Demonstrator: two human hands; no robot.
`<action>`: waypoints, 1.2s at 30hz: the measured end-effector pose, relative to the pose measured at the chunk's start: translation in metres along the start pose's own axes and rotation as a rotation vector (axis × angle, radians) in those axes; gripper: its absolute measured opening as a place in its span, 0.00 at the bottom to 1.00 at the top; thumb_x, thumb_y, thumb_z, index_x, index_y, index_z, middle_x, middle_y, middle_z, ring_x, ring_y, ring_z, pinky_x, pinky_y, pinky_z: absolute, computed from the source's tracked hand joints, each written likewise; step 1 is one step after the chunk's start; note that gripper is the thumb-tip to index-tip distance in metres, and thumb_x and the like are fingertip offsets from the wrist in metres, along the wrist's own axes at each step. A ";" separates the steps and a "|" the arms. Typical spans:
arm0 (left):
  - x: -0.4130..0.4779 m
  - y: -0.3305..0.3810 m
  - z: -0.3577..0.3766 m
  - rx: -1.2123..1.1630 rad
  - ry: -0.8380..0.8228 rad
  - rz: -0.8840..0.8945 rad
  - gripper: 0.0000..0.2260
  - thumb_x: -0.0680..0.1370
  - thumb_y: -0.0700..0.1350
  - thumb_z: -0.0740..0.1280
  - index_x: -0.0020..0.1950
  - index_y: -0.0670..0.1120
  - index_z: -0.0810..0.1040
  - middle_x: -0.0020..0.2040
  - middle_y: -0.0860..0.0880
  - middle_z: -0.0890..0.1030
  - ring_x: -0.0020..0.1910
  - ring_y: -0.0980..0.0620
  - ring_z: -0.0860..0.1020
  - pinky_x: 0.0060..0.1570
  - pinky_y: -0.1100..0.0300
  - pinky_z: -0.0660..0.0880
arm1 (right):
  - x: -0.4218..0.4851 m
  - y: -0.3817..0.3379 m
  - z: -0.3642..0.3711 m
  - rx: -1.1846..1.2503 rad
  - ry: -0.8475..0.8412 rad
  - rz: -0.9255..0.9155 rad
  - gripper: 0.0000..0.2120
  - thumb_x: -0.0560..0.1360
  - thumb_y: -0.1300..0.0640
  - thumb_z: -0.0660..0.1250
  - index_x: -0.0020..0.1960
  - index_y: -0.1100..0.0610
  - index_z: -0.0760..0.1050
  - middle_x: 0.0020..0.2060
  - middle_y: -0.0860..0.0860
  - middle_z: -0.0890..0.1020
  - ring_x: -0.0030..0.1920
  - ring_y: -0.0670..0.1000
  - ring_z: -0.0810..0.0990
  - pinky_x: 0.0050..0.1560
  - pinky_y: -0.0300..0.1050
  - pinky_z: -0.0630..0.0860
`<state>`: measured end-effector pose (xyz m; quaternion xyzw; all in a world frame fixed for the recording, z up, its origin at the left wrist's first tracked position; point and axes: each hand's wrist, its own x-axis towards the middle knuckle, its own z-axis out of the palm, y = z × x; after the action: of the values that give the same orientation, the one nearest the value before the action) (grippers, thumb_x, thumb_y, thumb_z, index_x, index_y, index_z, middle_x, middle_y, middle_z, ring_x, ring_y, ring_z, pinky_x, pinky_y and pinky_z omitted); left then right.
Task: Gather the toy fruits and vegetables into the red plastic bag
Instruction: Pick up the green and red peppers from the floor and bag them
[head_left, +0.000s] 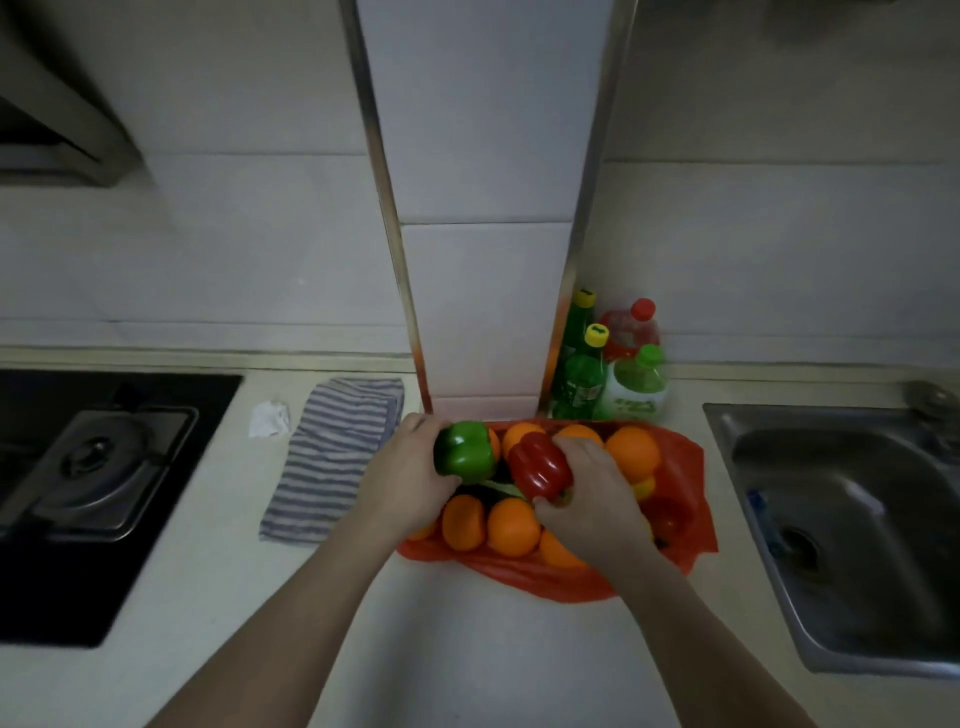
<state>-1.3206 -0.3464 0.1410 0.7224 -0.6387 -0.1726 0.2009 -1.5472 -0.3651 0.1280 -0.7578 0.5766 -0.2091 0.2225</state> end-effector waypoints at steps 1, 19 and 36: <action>0.001 -0.002 0.004 0.009 -0.009 -0.010 0.29 0.67 0.47 0.74 0.67 0.52 0.72 0.62 0.51 0.72 0.59 0.49 0.75 0.54 0.52 0.75 | 0.002 0.003 0.004 -0.006 -0.035 -0.013 0.31 0.66 0.48 0.68 0.68 0.47 0.67 0.60 0.45 0.73 0.62 0.49 0.71 0.59 0.47 0.72; 0.014 -0.039 0.037 -0.036 -0.081 0.010 0.28 0.67 0.47 0.74 0.65 0.53 0.72 0.61 0.54 0.72 0.58 0.50 0.74 0.53 0.55 0.74 | 0.020 0.021 0.038 -0.060 -0.257 0.020 0.36 0.69 0.54 0.71 0.74 0.51 0.61 0.70 0.48 0.67 0.69 0.49 0.65 0.70 0.43 0.61; 0.006 -0.038 0.054 -0.042 -0.195 0.053 0.33 0.73 0.50 0.72 0.76 0.51 0.63 0.70 0.54 0.66 0.67 0.52 0.69 0.63 0.55 0.72 | 0.024 0.026 0.045 -0.035 -0.242 0.044 0.34 0.70 0.59 0.68 0.74 0.53 0.62 0.71 0.50 0.67 0.71 0.51 0.64 0.71 0.48 0.62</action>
<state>-1.3149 -0.3521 0.0750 0.6807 -0.6703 -0.2504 0.1573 -1.5355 -0.3897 0.0779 -0.7683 0.5658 -0.1012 0.2817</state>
